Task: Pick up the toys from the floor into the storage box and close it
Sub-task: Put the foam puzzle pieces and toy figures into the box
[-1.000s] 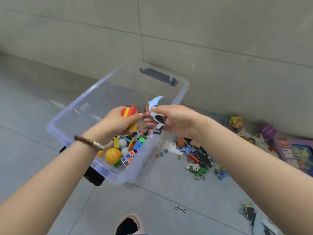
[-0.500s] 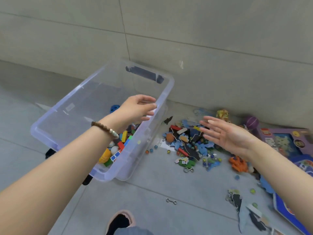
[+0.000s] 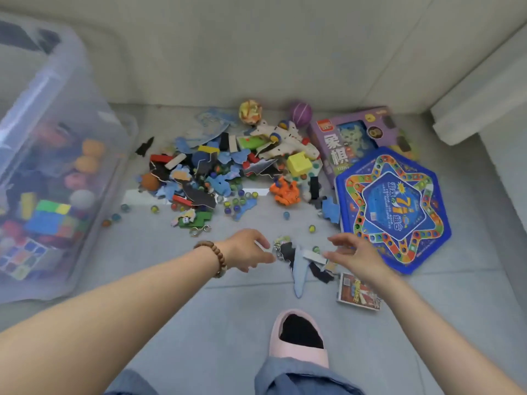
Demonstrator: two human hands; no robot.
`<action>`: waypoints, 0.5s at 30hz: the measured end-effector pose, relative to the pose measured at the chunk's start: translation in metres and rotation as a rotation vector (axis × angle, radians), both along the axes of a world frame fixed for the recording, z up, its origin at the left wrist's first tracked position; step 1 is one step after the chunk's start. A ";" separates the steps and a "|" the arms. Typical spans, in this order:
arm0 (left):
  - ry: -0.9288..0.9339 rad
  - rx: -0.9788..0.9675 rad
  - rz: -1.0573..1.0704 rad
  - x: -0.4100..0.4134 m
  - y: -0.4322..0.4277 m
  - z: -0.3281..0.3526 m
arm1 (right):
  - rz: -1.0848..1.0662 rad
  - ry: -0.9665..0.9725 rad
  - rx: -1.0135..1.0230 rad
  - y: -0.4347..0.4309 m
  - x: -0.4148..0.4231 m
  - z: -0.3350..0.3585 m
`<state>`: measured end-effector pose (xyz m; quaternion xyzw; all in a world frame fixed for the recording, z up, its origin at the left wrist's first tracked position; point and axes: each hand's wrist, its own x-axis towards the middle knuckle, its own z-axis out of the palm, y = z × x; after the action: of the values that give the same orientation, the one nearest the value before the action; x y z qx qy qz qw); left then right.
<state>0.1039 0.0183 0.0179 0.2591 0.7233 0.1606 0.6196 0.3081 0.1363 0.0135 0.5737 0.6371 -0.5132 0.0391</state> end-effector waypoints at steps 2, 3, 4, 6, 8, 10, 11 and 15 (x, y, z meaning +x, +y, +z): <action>0.005 -0.016 -0.012 0.021 0.005 -0.018 | -0.001 -0.015 0.017 -0.004 0.010 -0.018; 0.006 -0.019 0.004 0.028 0.007 -0.025 | 0.009 -0.023 0.039 -0.005 0.013 -0.026; 0.002 -0.020 0.030 0.035 0.009 -0.031 | 0.021 -0.024 0.066 -0.006 0.014 -0.033; -0.019 -0.026 0.114 0.043 0.011 -0.042 | 0.034 -0.024 0.114 -0.006 0.013 -0.044; -0.044 -0.028 0.241 0.050 0.010 -0.052 | 0.055 -0.036 0.142 -0.006 0.009 -0.051; -0.097 -0.033 0.367 0.058 0.009 -0.057 | 0.064 -0.055 0.152 -0.008 0.006 -0.057; -0.122 -0.040 0.401 0.063 0.007 -0.060 | 0.041 -0.059 0.138 -0.010 0.005 -0.059; -0.219 -0.037 0.518 0.079 0.001 -0.063 | -0.135 0.056 0.003 -0.020 0.008 -0.061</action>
<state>0.1829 0.0196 -0.0454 0.0354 0.6971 0.3275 0.6368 0.3157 0.1166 -0.0474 0.6011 0.5984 -0.5296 -0.0141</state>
